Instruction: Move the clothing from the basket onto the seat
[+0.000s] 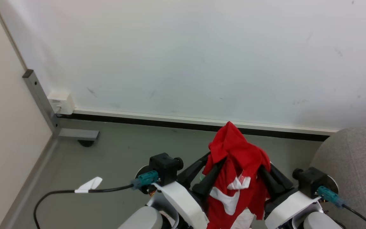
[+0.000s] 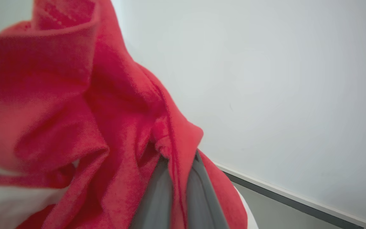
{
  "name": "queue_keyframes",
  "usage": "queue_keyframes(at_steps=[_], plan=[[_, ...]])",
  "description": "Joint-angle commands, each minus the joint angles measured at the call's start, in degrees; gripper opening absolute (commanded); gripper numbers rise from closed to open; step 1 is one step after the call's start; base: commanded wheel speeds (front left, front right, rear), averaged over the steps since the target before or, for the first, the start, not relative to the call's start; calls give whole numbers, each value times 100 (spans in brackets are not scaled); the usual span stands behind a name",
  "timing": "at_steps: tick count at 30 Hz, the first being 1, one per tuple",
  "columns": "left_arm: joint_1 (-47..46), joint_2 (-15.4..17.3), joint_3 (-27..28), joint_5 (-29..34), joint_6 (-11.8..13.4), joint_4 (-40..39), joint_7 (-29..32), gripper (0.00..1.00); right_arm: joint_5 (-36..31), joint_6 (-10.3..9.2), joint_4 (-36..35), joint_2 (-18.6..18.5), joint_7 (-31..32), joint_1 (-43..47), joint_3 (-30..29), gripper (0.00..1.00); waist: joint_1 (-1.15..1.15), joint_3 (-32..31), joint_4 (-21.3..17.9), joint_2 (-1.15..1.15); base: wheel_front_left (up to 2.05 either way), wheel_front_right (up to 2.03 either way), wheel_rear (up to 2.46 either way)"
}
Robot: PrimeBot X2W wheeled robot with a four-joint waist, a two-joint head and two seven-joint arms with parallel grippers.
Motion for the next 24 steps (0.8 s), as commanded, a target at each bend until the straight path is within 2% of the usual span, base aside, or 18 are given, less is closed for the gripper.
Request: queue_keyframes(at_steps=[1, 8, 24], plan=[[74, 13, 7, -44, -12, -5, -23, 100, 68, -10, -81, -8, 3, 91, -91, 0, 0, 8, -91, 0, 0, 0, 0], [134, 48, -59, -31, 27, -35, -73, 100, 380, -10, -693, -101, 3, 229, -622, 0, 0, 48, -611, 0, 0, 0, 0], [126, 22, -214, 321, 93, 228, -686, 100, 273, -10, -1622, -660, 3, 688, -1227, 0, 0, 112, -2564, 0, 0, 0, 0]])
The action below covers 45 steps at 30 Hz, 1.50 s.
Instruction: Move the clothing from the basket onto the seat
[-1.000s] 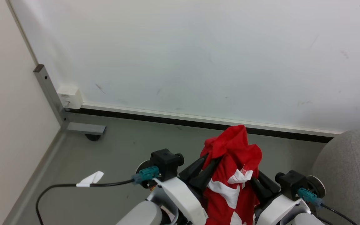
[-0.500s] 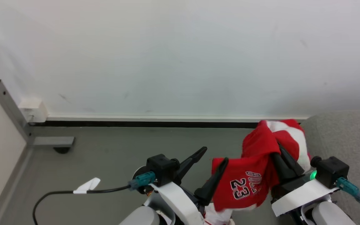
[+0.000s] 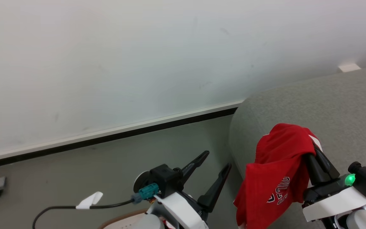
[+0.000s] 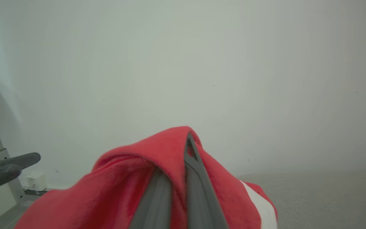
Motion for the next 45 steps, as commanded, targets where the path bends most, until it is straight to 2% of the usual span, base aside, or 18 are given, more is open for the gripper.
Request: queue_keyframes(at_steps=[1, 5, 11, 19, 21, 23, 24, 30, 35, 36, 37, 45], plan=[[17, -12, 3, 41, -1, 51, -54, 100, -54, -10, -63, -61, 3, 105, -50, 0, 0, 23, -484, 0, 0, 0, 0], [-38, 16, -1, 111, 13, 191, -134, 100, -130, -10, -246, -86, 3, 269, -269, 0, 0, 47, -889, 0, 0, 0, 0], [-106, -10, -11, 231, 9, 413, -247, 100, -196, -10, -453, -139, 4, 481, -524, 0, 0, 105, -1287, 0, 0, 0, 0], [-278, -110, -34, 281, -74, 674, -306, 100, -163, -10, -502, -239, 4, 463, -811, 0, 0, 277, -1411, 0, 0, 0, 0], [-304, -114, -15, 287, -75, 717, -321, 100, -18, -10, -428, -235, 4, 317, -805, 0, 0, 332, -1439, 0, 0, 0, 0], [-336, -86, 15, 310, -43, 733, -330, 100, 495, -10, -348, -162, 3, 122, -757, 0, 0, 474, -1461, 0, 0, 0, 0], [-358, -54, 25, 327, -32, 744, -330, 100, 671, -10, -243, -245, 10, -14, -709, 0, 0, 552, -1466, 0, 0, 0, 0], [-677, 100, -31, 493, -4, 642, -87, 100, 1496, -10, 276, -588, 5, -1056, -621, 0, 0, 1359, -1195, 0, 0, 0, 0], [-1059, 229, -46, 660, 8, 454, 160, 100, 1716, -10, 705, -811, 5, -1905, -785, 0, 0, 2185, -836, 0, 0, 0, 0], [-1059, 229, -46, 660, 8, 454, 160, 100, 1716, -10, 705, -811, 5, -1905, -785, 0, 0, 2185, -836, 0, 0, 0, 0], [-1201, 246, -65, 698, 20, 360, 242, 100, 1775, -10, 897, -902, 5, -2197, -929, 0, 0, 2498, -669, 0, 0, 0, 0], [-1556, 289, -77, 885, 123, 140, 406, 100, 1927, -10, 1642, -1302, 5, -3066, -1507, 0, 0, 3329, -140, 0, 0, 0, 0]])
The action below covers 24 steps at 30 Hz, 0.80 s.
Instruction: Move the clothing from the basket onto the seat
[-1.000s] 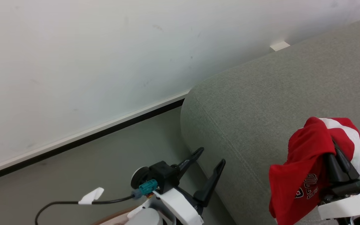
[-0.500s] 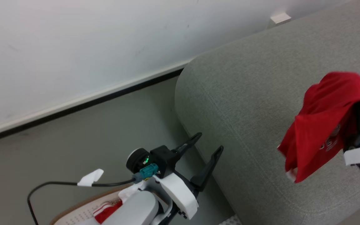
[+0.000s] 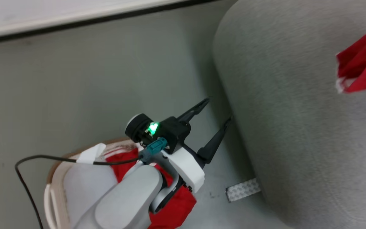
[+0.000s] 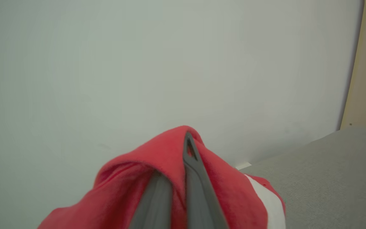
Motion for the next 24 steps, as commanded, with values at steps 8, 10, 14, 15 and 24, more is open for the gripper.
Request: queue_keyframes(at_steps=[8, 10, 14, 15, 24], plan=[[-230, -27, 8, 145, 101, -63, -48, 100, -337, -10, 1333, -366, 5, -505, -343, 0, -2, 968, 925, 0, 0, 0, 0], [-225, -62, -1, 137, 121, -34, -96, 100, -624, -10, 1772, -472, 5, -529, -171, 0, -2, 1028, 1001, 0, 0, 0, 0], [-167, -71, 37, 84, 182, 49, -214, 100, -941, -10, 2594, -404, 5, -511, 275, 0, -2, 1016, 1036, 0, 0, 0, 0], [-145, -73, 40, 60, 178, 62, -240, 100, -955, -10, 2771, -379, 8, -495, 399, 0, -2, 983, 1033, 0, 0, 0, 0], [22, -28, 68, -103, 197, 184, -334, 100, -779, -11, 3335, -349, 7, -492, 1126, 100, -2, 414, 842, 0, 0, 0, 0]])
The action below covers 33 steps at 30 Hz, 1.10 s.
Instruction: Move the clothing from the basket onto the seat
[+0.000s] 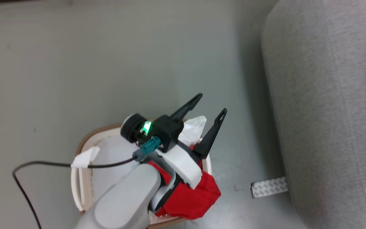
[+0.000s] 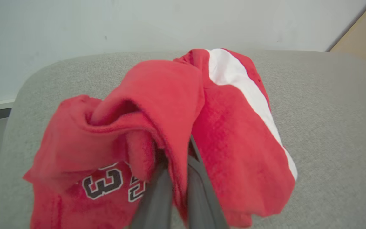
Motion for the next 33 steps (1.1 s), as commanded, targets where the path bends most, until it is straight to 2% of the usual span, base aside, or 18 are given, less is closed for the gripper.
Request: queue_keyframes(at_steps=[1, 6, 10, 18, 26, 29, 33], plan=[[118, -11, -5, -63, -4, 42, -41, 100, -8, -12, 34, -45, -16, 16, 84, 100, -1, -271, -91, 0, 0, 0, 0], [428, -53, 16, -294, -39, 228, -173, 100, -238, -12, -136, -201, 56, 340, 950, 100, -1, -1053, -141, 0, 0, 0, 0], [742, -29, 136, -476, -28, 320, -292, 100, -126, -12, -431, -423, 100, 555, 1504, 100, -1, -1762, -159, 0, 0, 0, 0], [1444, 139, 582, -859, 156, 218, -401, 100, 377, -12, -1403, -849, 79, 916, 1991, 100, -1, -2989, -2, 0, 0, 0, 0], [2110, 418, 1179, -1060, 508, -34, -435, 100, 973, -12, -2558, -807, 28, 1632, 1764, 100, -1, -3491, 380, 0, 0, 0, 0], [2345, 459, 1578, -1107, 620, -164, -437, 100, 1147, -11, -2914, -634, -11, 2040, 1491, 100, -1, -3561, 518, 0, 0, 0, 0], [2785, 511, 2143, -853, 733, -329, -438, 100, 1204, -12, -3350, -308, -21, 2661, 1146, 100, -1, -3634, 659, 0, 0, 0, 0]])
